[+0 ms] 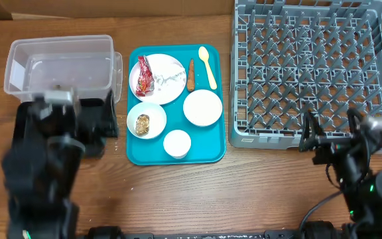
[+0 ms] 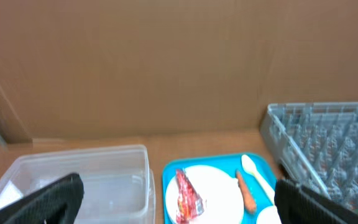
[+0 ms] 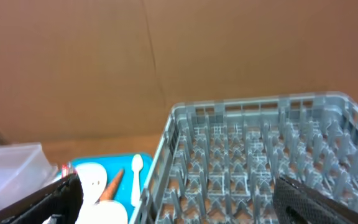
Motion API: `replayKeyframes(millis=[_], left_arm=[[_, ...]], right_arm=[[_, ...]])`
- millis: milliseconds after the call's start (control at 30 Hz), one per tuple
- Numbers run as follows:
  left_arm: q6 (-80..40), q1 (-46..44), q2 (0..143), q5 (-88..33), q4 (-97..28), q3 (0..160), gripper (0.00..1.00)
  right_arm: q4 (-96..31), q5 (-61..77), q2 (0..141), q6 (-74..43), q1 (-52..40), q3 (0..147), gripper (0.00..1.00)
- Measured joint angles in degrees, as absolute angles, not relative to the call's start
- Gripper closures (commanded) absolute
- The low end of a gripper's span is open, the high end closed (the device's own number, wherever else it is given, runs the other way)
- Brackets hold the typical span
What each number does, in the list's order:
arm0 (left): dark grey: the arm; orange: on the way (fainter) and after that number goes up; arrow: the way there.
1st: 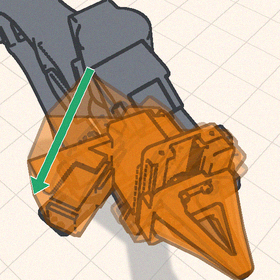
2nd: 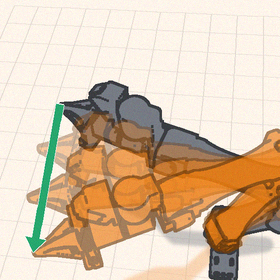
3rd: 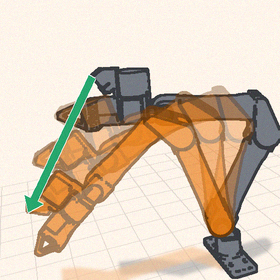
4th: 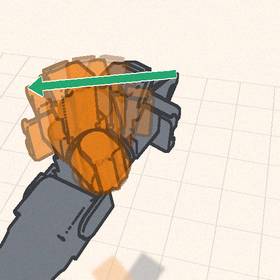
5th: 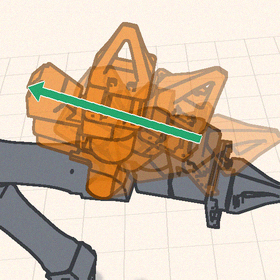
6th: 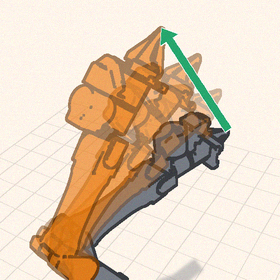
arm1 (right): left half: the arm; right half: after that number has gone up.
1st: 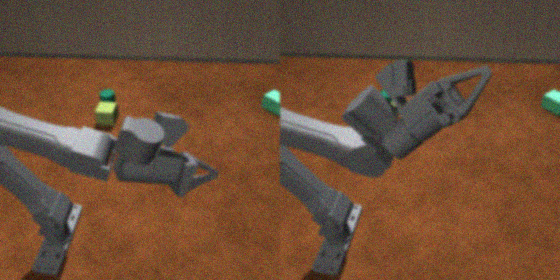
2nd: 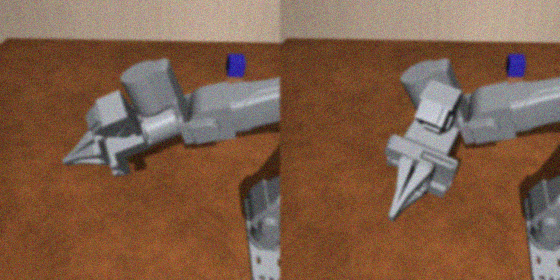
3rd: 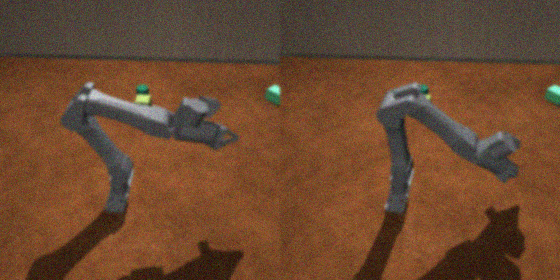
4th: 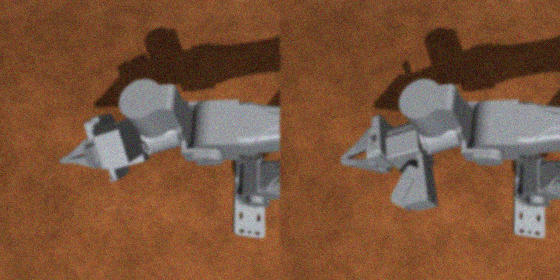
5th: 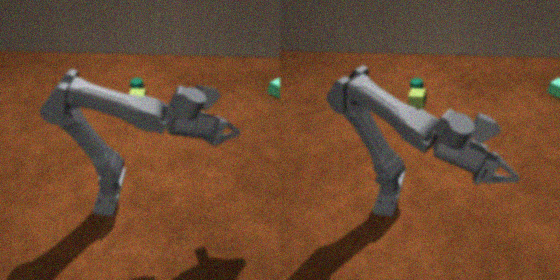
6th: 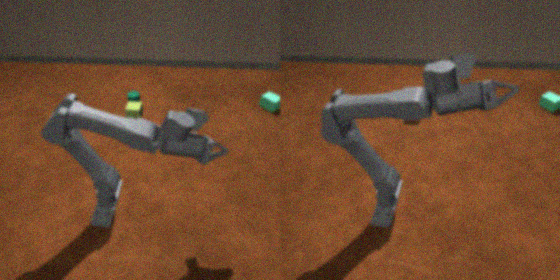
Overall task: Sort waste into correct bins and load items into the dishwasher
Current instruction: 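Reach the left gripper to the white plate's red wrapper and tissue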
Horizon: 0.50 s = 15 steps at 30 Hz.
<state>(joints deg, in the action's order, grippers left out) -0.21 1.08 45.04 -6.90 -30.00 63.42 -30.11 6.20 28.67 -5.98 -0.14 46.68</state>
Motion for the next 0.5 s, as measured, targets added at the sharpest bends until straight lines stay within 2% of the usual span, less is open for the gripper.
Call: replayKeyframes(millis=[333, 500], left_arm=[[-0.21, 1.10, 80.40, -9.04, -57.45, 96.77, 0.00], [-0.45, 1.10, 93.25, -12.16, -59.51, 102.17, 0.00]], right_arm=[[-42.70, 7.44, 45.43, -5.96, -0.14, 59.31, 0.00], [-43.66, 9.65, 50.98, -5.96, -0.14, 59.90, 0.00]])
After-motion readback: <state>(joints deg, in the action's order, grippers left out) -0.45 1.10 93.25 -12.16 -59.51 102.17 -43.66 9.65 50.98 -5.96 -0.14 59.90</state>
